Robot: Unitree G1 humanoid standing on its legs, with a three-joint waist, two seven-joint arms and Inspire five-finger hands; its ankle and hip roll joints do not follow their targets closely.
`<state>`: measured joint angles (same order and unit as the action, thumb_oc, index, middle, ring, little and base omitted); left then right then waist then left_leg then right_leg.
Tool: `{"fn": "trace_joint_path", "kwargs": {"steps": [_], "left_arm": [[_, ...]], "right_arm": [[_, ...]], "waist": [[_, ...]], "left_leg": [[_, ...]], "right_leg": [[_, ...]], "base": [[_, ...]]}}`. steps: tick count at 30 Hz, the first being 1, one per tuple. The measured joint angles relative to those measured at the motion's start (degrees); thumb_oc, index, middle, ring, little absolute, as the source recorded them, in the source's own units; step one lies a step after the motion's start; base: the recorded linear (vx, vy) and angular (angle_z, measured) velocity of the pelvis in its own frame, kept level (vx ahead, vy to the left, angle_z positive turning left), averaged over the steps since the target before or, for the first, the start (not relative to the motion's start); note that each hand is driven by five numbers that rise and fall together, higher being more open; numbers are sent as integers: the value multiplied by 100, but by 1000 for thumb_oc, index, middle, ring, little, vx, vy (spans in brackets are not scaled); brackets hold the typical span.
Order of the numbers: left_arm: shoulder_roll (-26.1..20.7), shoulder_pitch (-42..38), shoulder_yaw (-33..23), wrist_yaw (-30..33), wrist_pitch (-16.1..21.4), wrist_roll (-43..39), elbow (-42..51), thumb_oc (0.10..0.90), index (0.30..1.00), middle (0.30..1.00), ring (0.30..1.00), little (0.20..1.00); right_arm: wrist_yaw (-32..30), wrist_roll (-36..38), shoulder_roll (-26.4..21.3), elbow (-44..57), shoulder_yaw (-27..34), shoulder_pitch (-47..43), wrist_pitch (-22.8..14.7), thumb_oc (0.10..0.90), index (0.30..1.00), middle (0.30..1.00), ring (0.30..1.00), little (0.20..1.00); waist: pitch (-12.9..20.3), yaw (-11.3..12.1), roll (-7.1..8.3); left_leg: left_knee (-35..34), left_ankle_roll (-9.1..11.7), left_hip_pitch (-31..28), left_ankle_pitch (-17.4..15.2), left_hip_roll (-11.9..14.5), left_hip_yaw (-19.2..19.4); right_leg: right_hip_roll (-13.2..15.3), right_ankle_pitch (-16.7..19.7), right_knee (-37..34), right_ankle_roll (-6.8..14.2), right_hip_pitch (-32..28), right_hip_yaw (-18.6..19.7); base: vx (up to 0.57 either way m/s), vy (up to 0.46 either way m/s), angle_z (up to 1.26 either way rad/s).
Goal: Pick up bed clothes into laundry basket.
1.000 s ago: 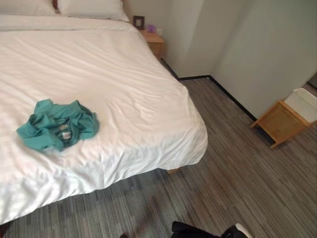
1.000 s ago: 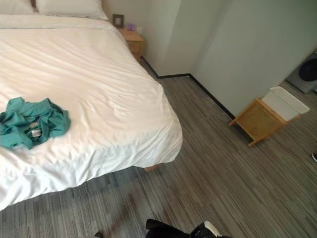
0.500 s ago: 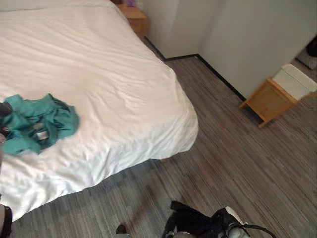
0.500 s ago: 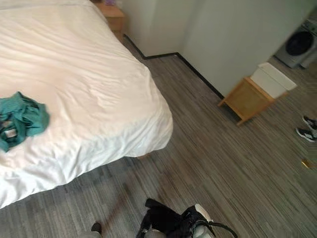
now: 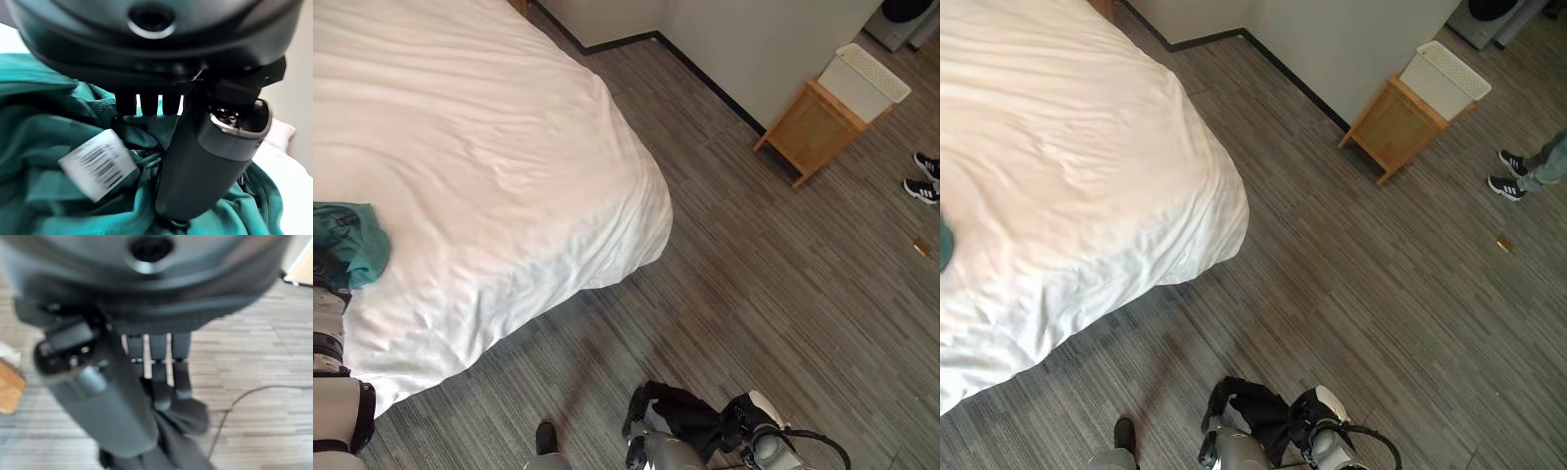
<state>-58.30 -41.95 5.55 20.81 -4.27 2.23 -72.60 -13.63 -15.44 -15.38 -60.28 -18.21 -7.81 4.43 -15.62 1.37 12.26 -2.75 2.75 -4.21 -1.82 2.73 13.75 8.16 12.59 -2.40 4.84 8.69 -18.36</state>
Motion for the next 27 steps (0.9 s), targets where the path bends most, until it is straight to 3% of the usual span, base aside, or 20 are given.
{"fn": "trace_joint_path", "kwargs": {"steps": [7, 10, 11, 12, 14, 17, 19, 21, 22, 23, 24, 25, 27], "left_arm": [[-72, -145, 91, -142, -346, 237, 219, 400, 300, 300, 300, 300], [-223, 390, -273, 140, -499, 152, 2453, 400, 300, 300, 300, 300], [-239, 898, -688, 385, -324, 21, 3815, 400, 300, 300, 300, 300], [-233, 1168, -875, 626, -146, -11, 4585, 400, 300, 300, 300, 300], [-193, 1434, -1134, 931, 85, -17, 5588, 400, 300, 300, 300, 300], [382, 1605, -1495, 1332, 407, -5, 7125, 400, 300, 300, 300, 300], [800, 1807, -1481, 1307, 596, 199, 8057, 400, 300, 300, 300, 300], [958, 1963, -1221, 1108, 820, 367, 8388, 400, 300, 300, 300, 300], [1169, 2140, -1328, 1020, 826, 331, 8717, 400, 300, 300, 300, 300], [1528, 2335, -1322, 903, 931, 317, 8980, 400, 300, 300, 300, 300], [1990, 2897, -1396, 522, 1038, 267, 9330, 400, 300, 300, 300, 300], [2228, 3539, -1278, 258, 1092, 196, 9470, 400, 300, 300, 300, 300], [2231, 4546, -1283, -193, 1071, 156, 9479, 400, 300, 300, 300, 300]], "right_arm": [[-30, 2, -2, 3, -26, -18, -1, 400, 300, 300, 300, 300], [-25, 10, -5, 91, 41, 70, 15, 400, 300, 300, 300, 300], [-34, 50, -10, 290, 233, 165, 9, 400, 300, 300, 300, 300], [-50, 59, -40, 480, 288, 211, 59, 400, 300, 300, 300, 300], [-69, 46, -126, 786, 305, 101, 67, 400, 300, 300, 300, 300], [-211, -80, -266, 1521, 449, 127, 39, 400, 300, 300, 300, 300], [-289, -232, -341, 2048, 556, 133, -34, 400, 300, 300, 300, 300], [-335, -334, -351, 2226, 687, 33, -72, 400, 300, 300, 300, 300], [-336, -336, -395, 2567, 774, 68, 27, 400, 300, 300, 300, 300], [-234, -362, -581, 3015, 963, 174, -58, 400, 300, 300, 300, 300], [-118, -296, -681, 3682, 1409, 495, -177, 400, 300, 300, 300, 300], [-206, -243, -843, 3809, 1503, 625, -351, 400, 300, 300, 300, 300], [-203, -175, -1080, 3912, 1591, 796, -393, 400, 300, 300, 300, 300]], "waist": [[47, 32, -121], [34, 231, -149], [34, 330, -150], [15, 378, -175], [-8, 425, -216], [-13, 415, -294], [-15, 390, -319], [-13, 307, -291], [-14, 416, -353], [-132, 440, -567], [-171, 429, -856], [-122, 482, -950], [-14, 700, -832]], "left_leg": [[-63, 6, -173, 10, -8, -116], [-65, 31, -168, 29, 3, -339], [-65, 34, -168, 30, 2, -381], [-61, 36, -204, 31, -21, -413], [-54, 36, -258, 31, -52, -459], [-25, 21, -253, 38, -120, -479], [47, -22, -256, -2, -141, -399], [107, -35, -275, -20, -205, -249], [338, -162, -71, -101, -116, 15], [405, -182, -34, -122, 131, 214], [447, -192, 3, -119, 274, 246], [473, -201, -137, -156, 378, 512], [439, -236, -366, -205, 366, 969]], "right_leg": [[56, -50, -152, -72, -285, -42], [54, -105, -215, -151, -437, -187], [50, -109, -213, -156, -458, -194], [55, -109, -213, -156, -506, -194], [84, -111, -214, -153, -590, -197], [158, -73, -196, -95, -603, -185], [186, -18, -156, -21, -592, -187], [145, 117, -233, 30, -555, -161], [125, 362, -288, 363, -413, -254], [146, 213, 5, 715, -285, -549], [453, -638, 1441, 60, -39, -1388], [745, -1181, 2404, -14, -121, -1723], [1432, -1732, 3282, 1, -331, -2073]], "base": [[23, 3, 9], [11, 11, 35], [-62, 28, 26], [-58, 16, 17], [-100, -13, 14], [-195, -74, 6], [-260, -47, -14], [-333, -38, -34], [-363, 16, -68], [-457, 49, -66], [-366, 123, -78], [-188, 37, -86], [-146, -44, -117]]}}
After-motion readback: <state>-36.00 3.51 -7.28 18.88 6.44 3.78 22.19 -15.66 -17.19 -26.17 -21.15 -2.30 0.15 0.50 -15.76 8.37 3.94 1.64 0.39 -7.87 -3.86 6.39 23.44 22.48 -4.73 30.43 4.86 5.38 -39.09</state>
